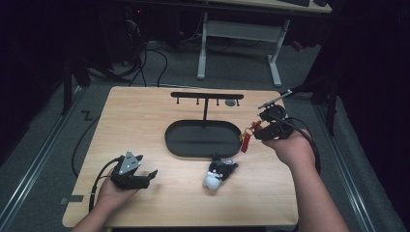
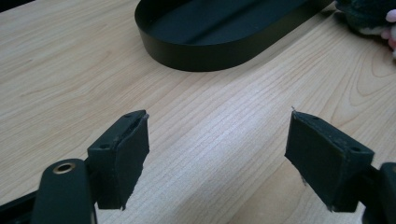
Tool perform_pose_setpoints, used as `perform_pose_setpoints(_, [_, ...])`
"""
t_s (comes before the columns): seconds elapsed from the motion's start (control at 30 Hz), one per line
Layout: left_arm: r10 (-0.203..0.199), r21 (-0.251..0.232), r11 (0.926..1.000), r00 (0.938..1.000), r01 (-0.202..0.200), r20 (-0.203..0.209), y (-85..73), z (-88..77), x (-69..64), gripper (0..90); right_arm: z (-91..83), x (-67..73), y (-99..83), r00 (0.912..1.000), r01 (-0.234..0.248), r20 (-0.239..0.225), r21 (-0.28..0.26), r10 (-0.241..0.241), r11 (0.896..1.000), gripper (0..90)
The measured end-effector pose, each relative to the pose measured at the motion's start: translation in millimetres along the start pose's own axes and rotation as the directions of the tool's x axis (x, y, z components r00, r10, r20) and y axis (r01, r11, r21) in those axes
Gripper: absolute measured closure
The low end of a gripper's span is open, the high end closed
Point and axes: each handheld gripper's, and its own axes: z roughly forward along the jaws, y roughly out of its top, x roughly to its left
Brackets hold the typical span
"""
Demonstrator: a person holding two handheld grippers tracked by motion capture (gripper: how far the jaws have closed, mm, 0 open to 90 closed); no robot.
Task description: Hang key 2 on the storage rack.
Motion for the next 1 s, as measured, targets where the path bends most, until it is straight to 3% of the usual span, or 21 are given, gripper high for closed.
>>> perform_pose_setpoints(0.37, [0.028, 0.011, 0.9996, 0.9996, -0.028, -0.006, -2.1, -2.8, -5.5, 22.0, 2.1, 4.2, 27.4, 0.9995, 0.022, 0.023, -0.026, -0.021, 0.999, 68.0])
perform_pose_setpoints(0.53, [0.011, 0.01, 0.9999, 0.9999, -0.011, -0.007, -2.8, -4.2, -4.4, 22.0, 8.4, 3.3, 43.8, 0.9997, 0.017, 0.017, -0.042, -0.017, 0.999, 67.9])
perform_pose_setpoints(1.0, [0.024, 0.016, 0.9996, 0.9997, -0.024, 0.0, -2.1, -3.4, -4.9, 22.0, 13.8, -4.6, 66.7, 0.9983, -0.002, 0.058, -0.035, 0.004, 0.999, 67.9])
